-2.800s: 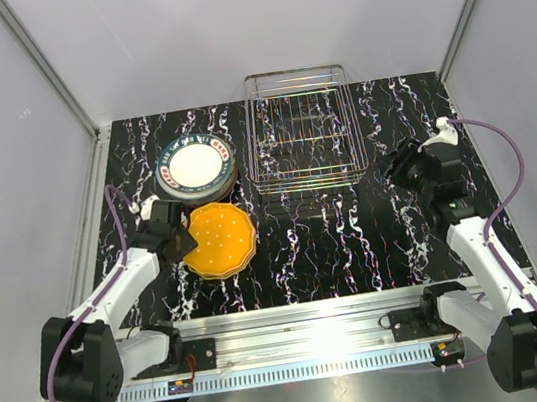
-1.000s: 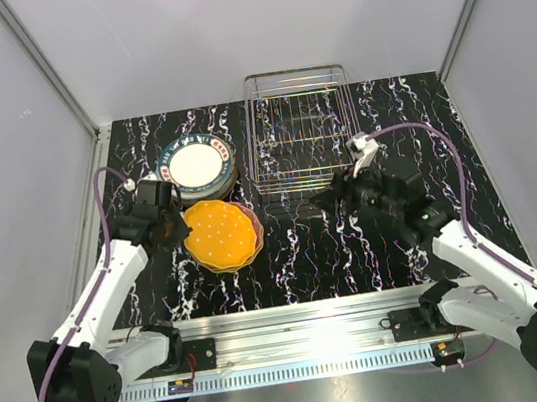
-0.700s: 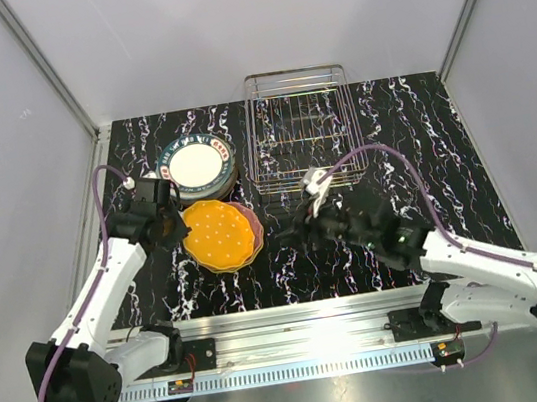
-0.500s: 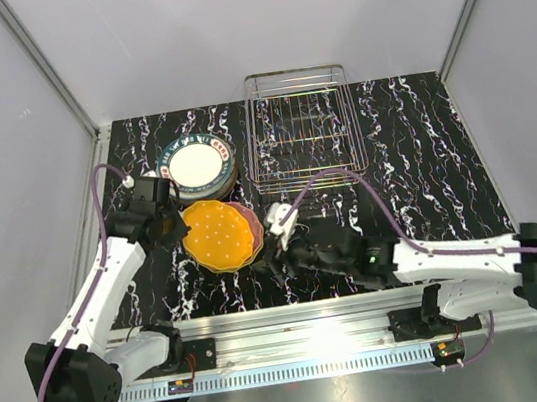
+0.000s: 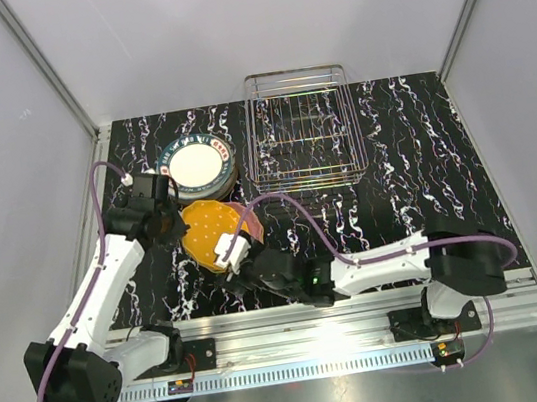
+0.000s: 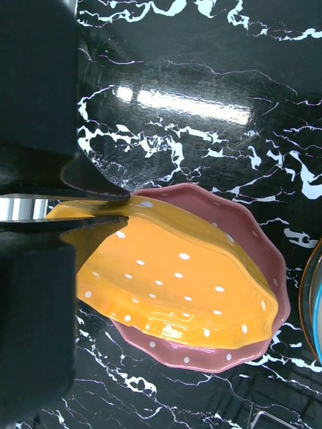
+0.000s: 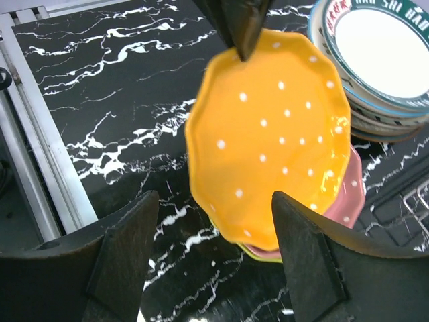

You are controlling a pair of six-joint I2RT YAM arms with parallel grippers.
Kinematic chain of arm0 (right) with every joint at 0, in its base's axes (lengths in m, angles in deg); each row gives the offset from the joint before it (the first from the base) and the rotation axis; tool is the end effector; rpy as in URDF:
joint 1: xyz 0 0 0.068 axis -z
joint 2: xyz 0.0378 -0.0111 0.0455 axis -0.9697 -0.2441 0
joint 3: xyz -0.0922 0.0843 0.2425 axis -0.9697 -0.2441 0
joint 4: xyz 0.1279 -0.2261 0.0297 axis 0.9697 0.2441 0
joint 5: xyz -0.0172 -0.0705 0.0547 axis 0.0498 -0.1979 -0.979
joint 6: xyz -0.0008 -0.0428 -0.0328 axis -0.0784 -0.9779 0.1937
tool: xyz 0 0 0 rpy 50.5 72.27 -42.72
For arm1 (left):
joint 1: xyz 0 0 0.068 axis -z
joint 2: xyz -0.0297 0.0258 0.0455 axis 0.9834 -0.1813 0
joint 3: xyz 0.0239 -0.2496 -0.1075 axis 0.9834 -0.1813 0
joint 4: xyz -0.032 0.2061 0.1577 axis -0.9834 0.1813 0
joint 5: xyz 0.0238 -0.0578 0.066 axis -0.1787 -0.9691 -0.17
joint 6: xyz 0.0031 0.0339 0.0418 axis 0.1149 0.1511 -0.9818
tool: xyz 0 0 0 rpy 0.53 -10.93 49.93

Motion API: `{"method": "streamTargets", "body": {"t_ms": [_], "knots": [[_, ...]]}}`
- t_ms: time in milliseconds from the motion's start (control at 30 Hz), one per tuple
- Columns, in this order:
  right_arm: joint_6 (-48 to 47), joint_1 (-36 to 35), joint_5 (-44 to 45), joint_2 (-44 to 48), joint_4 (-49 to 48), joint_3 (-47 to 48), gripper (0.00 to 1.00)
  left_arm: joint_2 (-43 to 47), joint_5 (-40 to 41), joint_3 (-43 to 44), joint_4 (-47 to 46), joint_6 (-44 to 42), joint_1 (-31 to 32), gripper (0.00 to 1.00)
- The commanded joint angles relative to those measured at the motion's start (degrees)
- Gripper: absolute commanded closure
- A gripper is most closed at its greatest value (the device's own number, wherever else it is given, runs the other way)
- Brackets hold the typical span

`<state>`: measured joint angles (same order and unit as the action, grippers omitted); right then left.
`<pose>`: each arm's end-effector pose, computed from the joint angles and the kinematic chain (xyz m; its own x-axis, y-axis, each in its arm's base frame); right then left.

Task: Load the plates into the dish rack
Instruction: Pass the plate from the left arm to the right

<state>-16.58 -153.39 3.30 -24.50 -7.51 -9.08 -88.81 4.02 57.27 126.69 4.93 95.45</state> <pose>0.0894 0.3433 0.2371 0.0406 -0.3016 -0.9526 -0.8310 0.5191 -0.1998 0.2082 -0.0534 0.2908 -0.7866 -0.3516 -0.5076 -0.2999 0.9361 -0.1837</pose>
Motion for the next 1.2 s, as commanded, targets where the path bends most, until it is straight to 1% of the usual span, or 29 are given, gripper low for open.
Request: {"method": "streamTargets", "body": {"t_ms": [0,167,267,367,400,600,633,700,800,833,867,933,1033,1067,1100,1167], "knots": [[-4.06,-2.2,4.27,-3.49,-5.36,4.8,0.24,0.97,-2.25,4.93,-3.06,1.42,0.1,1.0],[-4.86,-3.08,5.51,-8.6,-5.71,6.91,0.23,0.7,-3.13,6.16,-2.09,2.91,0.1,1.0],[-5.55,-3.08,8.14,-11.14,-4.66,8.58,0.21,0.79,-4.18,6.6,-1.74,3.62,0.1,1.0],[-8.45,-3.08,14.19,-14.48,-5.09,11.21,0.2,1.4,-6.02,6.25,-1.74,4.5,0.1,1.0],[-9.33,-3.08,14.99,-16.23,-5.09,11.83,0.21,1.66,-6.46,5.99,-1.74,4.76,0.1,1.0],[-10.92,-3.08,19.66,-20.37,-4.39,15.61,0.3,3.16,-7.43,5.46,-1.91,5.99,0.1,1.0],[-10.57,-3.08,19.92,-20.64,-4.39,15.7,0.35,3.25,-7.43,5.46,-1.74,6.08,0.1,1.0],[-10.66,-3.08,21.15,-21.17,-4.39,16.14,0.4,3.42,-7.61,5.46,-1.82,6.08,0.1,1.0],[-11.1,-3.17,22.47,-21.17,-5.09,16.14,0.51,3.6,-8.4,5.29,-2.26,6.17,0.1,1.0],[-11.18,-3.17,22.65,-21.08,-5.18,16.06,0.58,3.51,-8.58,5.2,-2.35,6.26,0.1,1.0],[-11.27,-3.17,22.73,-20.91,-5.27,15.97,0.61,3.51,-8.66,5.11,-2.61,6.26,0.1,1.0],[-11.62,-3.43,22.91,-20.47,-5.44,15.88,0.63,3.43,-8.66,4.85,-3.4,6.26,0.1,1.0],[-11.89,-3.52,23.61,-19.77,-5.45,15.79,0.72,2.99,-8.67,4.76,-4.46,5.91,0.1,1.0],[-11.89,-3.61,23.61,-19.5,-5.45,15.79,0.78,2.81,-9.97,4.58,-4.63,5.82,0.1,1.0],[-11.8,-3.69,23.61,-19.24,-5.45,15.7,0.81,2.46,-10.07,4.58,-5.07,5.56,0.1,1.0],[-11.71,-3.78,23.7,-18.63,-5.36,15.7,0.86,2.28,-10.07,4.76,-5.16,5.46,0.1,0.99]]}}
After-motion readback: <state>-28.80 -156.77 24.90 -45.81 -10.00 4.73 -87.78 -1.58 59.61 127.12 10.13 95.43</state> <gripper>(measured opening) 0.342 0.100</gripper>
